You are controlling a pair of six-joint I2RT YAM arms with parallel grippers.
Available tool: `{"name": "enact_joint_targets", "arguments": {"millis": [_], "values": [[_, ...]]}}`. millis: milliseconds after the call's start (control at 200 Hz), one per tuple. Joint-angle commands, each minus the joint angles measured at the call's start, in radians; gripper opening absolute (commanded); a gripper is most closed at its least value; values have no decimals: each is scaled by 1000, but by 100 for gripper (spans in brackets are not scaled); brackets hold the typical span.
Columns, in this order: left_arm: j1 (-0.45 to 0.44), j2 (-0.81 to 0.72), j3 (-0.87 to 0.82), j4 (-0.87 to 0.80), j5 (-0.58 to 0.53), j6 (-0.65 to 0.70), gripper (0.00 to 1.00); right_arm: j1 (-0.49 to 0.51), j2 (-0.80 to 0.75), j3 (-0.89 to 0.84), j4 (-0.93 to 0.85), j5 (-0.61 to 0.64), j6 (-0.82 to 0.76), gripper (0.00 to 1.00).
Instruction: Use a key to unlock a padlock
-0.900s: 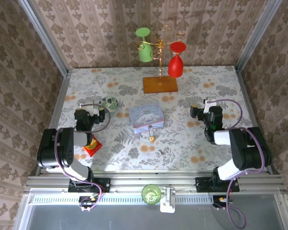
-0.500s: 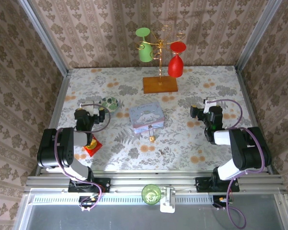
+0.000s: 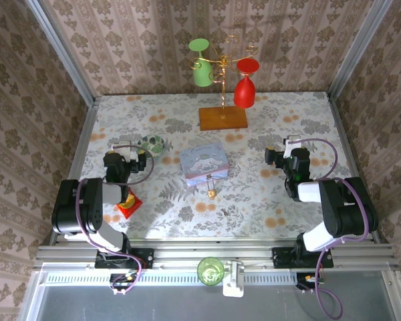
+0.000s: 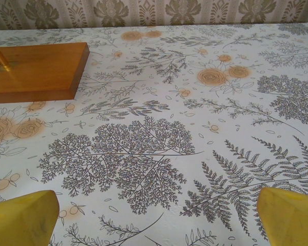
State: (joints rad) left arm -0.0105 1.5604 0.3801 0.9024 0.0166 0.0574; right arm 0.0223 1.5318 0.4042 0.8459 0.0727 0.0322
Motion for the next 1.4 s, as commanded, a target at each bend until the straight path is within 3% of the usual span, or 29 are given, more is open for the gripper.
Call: {"name": "enact_joint_targets", "arguments": {"millis": [0, 90, 250, 405, 480, 595, 745, 850, 895, 950, 1055, 1220, 1395], "values": [[10, -4, 14, 9, 23, 2, 100, -5, -2, 7, -1, -11, 1, 100], [11, -4, 13, 12, 22, 0, 100, -5, -5, 2, 5, -8, 1, 100], [4, -98, -29, 17, -89, -26, 100, 3, -79, -12, -25, 31, 6, 100], [-46, -302, 4, -190, -158, -3, 100, 11, -253, 100, -393, 39, 77, 100], [-61, -401, 42, -323, -178, -43, 100, 12, -319, 115, -476, -27, 122, 100], [-57, -552, 28, -375, -138, -251, 100, -4, -406, 122, -578, -116, 194, 100], [-39, -751, -44, -389, 42, -439, 100, 4, -512, 152, -781, -280, 245, 99], [-66, -831, -14, -568, 141, -600, 100, 85, -563, 165, -921, -286, 275, 95], [-103, -858, -3, -654, 150, -636, 100, 151, -583, 168, -977, -239, 291, 92], [-173, -885, 3, -750, 125, -654, 100, 259, -588, 183, -1077, -94, 322, 89], [-345, -921, -21, -824, 74, -680, 100, 450, -556, 202, -1163, 51, 362, 87], [-625, -890, -12, -912, 13, -773, 100, 645, -503, 183, -1185, 67, 426, 85], [-863, -832, -9, -908, -92, -868, 100, 815, -400, 196, -1190, 90, 455, 73]]}}
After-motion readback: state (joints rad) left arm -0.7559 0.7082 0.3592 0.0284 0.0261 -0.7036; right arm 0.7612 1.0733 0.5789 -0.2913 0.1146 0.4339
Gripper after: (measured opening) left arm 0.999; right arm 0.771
